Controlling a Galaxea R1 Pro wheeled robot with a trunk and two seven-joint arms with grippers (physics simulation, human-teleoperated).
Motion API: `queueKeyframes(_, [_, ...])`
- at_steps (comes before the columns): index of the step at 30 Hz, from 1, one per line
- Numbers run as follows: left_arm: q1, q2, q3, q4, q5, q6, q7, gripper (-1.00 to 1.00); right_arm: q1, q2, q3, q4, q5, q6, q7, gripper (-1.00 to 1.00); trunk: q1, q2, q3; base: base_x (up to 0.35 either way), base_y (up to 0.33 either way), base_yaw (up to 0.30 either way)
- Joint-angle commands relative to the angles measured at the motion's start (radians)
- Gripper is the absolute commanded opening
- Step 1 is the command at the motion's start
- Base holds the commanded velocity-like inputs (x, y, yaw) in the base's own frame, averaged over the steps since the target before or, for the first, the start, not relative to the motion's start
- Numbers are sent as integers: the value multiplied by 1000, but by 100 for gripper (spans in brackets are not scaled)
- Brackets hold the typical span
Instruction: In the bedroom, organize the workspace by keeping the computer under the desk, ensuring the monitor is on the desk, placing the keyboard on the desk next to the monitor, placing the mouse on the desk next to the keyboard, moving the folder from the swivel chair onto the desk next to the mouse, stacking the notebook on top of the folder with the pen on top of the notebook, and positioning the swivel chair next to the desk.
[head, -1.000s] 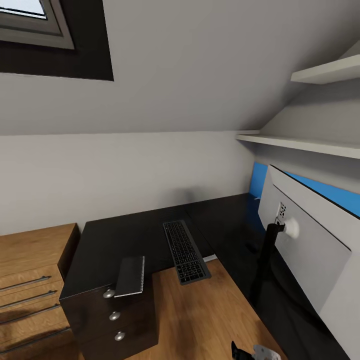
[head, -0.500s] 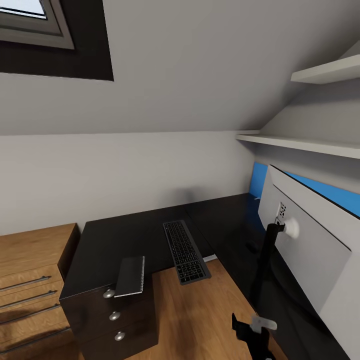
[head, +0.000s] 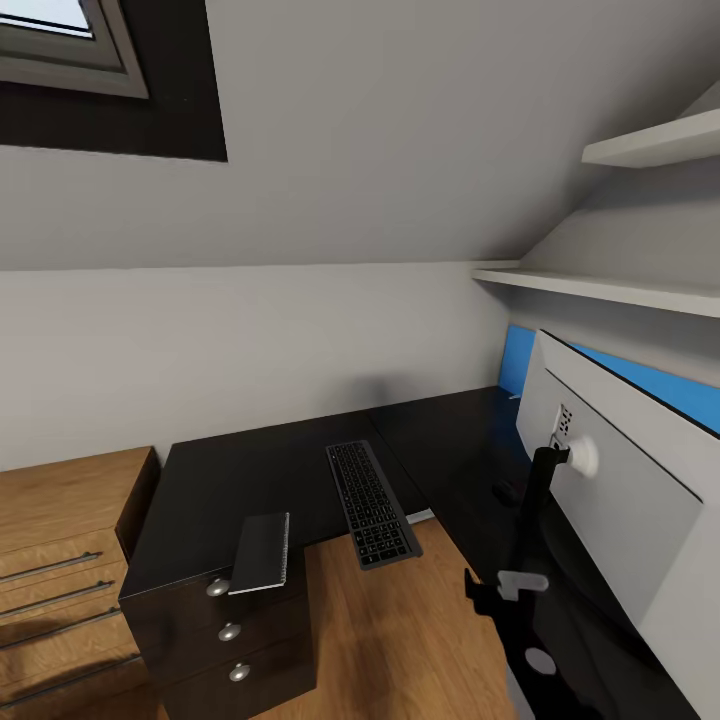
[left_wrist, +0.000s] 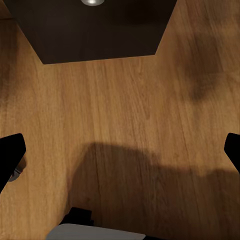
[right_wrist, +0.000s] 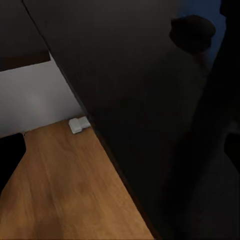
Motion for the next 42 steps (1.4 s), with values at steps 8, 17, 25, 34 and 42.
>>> queueKeyframes(8, [0,-1,2,-1,2,-4,0,100,-1,2,5,-81,11,-19,-4,100,0,-1,-1,0,0,0])
queueKeyframes(17, [0,-1,1,-1,2,-7,-1,100,-1,2,7,-96,11,-40,-42,100,0,-1,-1,0,0,0])
queueKeyframes(25, [0,-1,1,-1,2,-10,-1,100,-1,-4,0,-95,3,-69,-95,100,0,-1,-1,0,0,0])
queueKeyframes(34, [0,-2,1,-1,2,-12,-1,100,-1,-5,-4,-90,2,-117,-104,100,0,-1,-1,0,0,0])
queueKeyframes(42, [0,-2,0,-1,3,-13,-1,100,-1,-7,-54,-90,2,-125,-105,100,0,-1,-1,19,-11,0])
